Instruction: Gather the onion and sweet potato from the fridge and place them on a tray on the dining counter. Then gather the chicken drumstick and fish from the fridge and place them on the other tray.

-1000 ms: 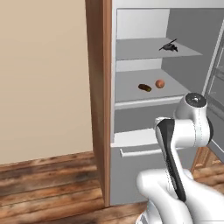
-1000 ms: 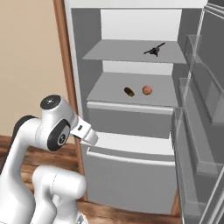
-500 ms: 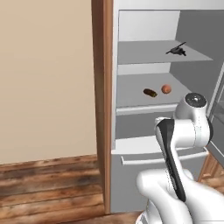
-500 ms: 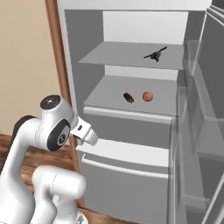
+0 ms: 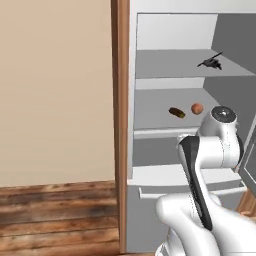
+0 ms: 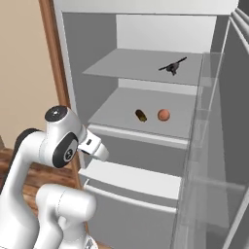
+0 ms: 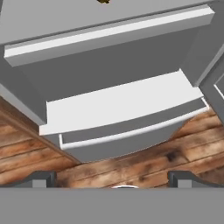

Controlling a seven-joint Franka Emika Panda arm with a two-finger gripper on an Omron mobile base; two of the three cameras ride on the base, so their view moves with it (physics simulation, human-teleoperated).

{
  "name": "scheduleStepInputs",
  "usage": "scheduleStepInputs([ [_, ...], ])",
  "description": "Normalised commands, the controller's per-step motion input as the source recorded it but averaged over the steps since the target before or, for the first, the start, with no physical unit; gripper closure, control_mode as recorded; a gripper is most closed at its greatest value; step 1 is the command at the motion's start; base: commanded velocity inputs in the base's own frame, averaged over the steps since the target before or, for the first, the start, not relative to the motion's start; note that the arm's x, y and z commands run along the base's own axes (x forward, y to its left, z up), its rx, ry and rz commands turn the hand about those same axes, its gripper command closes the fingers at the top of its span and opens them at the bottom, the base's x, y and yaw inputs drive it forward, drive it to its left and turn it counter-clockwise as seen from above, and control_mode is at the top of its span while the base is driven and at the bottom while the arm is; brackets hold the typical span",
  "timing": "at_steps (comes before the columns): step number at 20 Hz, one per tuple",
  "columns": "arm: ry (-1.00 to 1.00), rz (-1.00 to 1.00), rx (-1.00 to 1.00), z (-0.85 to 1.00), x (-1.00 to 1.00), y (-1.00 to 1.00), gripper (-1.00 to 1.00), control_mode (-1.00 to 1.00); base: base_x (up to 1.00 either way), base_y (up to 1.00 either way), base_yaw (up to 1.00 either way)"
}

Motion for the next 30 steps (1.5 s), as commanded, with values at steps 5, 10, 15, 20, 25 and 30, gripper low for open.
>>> scheduleStepInputs([
  [5,0.0,0.0,0.0,0.0,0.0,0.0,-1.0,1.0,0.36,-0.3,0.19],
  [10,0.0,0.0,0.0,0.0,0.0,0.0,-1.0,1.0,0.29,-0.26,0.18],
  [15,0.0,0.02,0.01,0.0,0.0,-0.06,-1.0,-1.0,0.07,-0.24,0.1],
  [20,0.0,0.02,0.05,0.0,0.0,-0.42,-1.0,-1.0,0.0,0.0,0.0],
  [25,-0.01,-0.06,0.0,0.05,0.01,-0.34,-1.0,-1.0,0.0,0.0,0.0],
  [30,0.0,-0.14,-0.01,0.31,0.0,-0.12,-1.0,-1.0,0.0,0.0,0.0],
])
